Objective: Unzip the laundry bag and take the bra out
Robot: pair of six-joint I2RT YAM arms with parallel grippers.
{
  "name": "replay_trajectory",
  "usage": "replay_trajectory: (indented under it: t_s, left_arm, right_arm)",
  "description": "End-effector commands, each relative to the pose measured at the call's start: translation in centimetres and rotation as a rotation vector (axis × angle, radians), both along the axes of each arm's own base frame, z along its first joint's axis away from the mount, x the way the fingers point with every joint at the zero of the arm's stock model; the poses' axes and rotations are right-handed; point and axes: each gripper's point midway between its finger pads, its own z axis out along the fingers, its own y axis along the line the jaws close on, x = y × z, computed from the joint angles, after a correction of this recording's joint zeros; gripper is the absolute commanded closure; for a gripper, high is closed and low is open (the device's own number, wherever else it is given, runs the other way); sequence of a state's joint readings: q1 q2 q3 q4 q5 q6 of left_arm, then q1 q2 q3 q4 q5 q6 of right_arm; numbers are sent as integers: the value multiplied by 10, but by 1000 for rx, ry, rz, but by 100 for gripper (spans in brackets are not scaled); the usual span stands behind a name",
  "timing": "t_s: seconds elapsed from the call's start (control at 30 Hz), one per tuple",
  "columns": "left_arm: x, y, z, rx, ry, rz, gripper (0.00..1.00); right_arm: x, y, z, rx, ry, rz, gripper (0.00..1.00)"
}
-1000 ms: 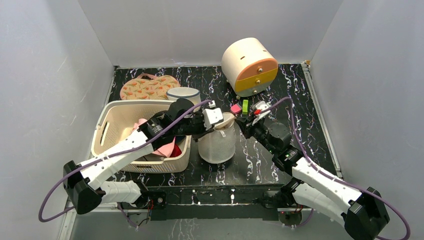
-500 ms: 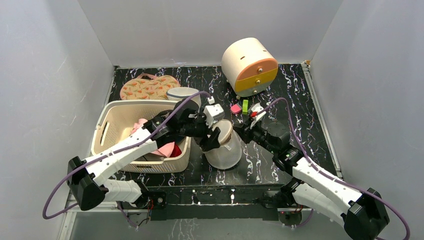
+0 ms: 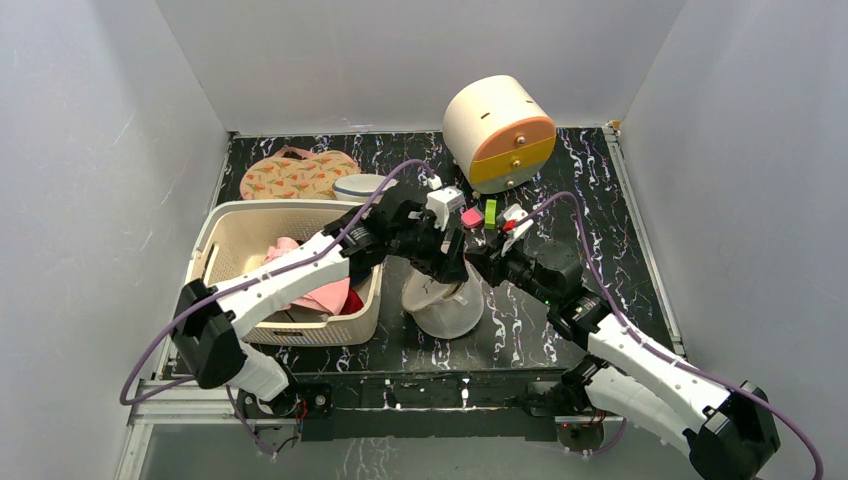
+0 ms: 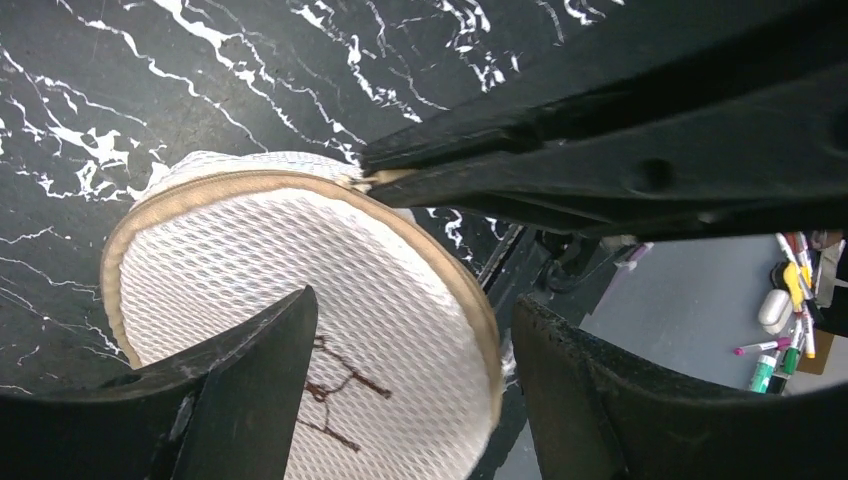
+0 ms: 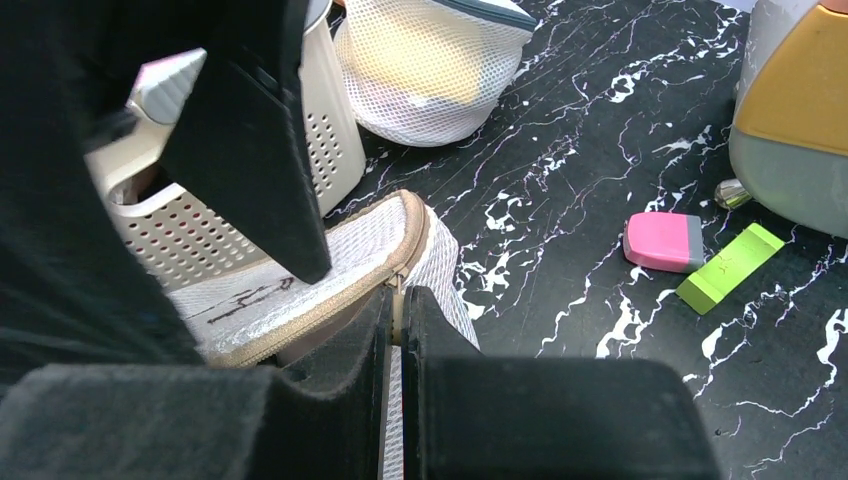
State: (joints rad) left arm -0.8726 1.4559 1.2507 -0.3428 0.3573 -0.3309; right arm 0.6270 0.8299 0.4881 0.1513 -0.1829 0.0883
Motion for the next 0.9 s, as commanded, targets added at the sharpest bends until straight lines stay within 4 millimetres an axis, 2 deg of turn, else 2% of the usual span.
replay_trajectory:
  t_s: [0.0, 0.1, 0.23, 0.43, 0.53, 0.67, 0.87]
  left_arm:
    - [11, -7, 12, -6, -12, 40, 34]
    - [17, -5, 2, 43, -24, 47, 42]
    - [24, 0, -5, 102, -52, 51, 67]
    - [34, 8, -3, 192, -137, 9, 94]
    - [39, 8, 6, 200, -201, -41, 100]
    - [39, 7, 27, 153, -301, -100, 100]
    - [37, 11, 48, 79, -420, -120, 100]
  right_arm:
    - [2, 1, 40, 68, -77, -4, 100]
    - [2, 1, 40, 72, -74, -6, 100]
    - [2, 1, 39, 74, -71, -4, 100]
    - [6, -3, 41, 77, -60, -44, 100]
    - [11, -8, 42, 90, -44, -92, 100]
    - [20, -21, 40, 105, -17, -194, 100]
    - [35, -40, 24, 84, 32, -340, 100]
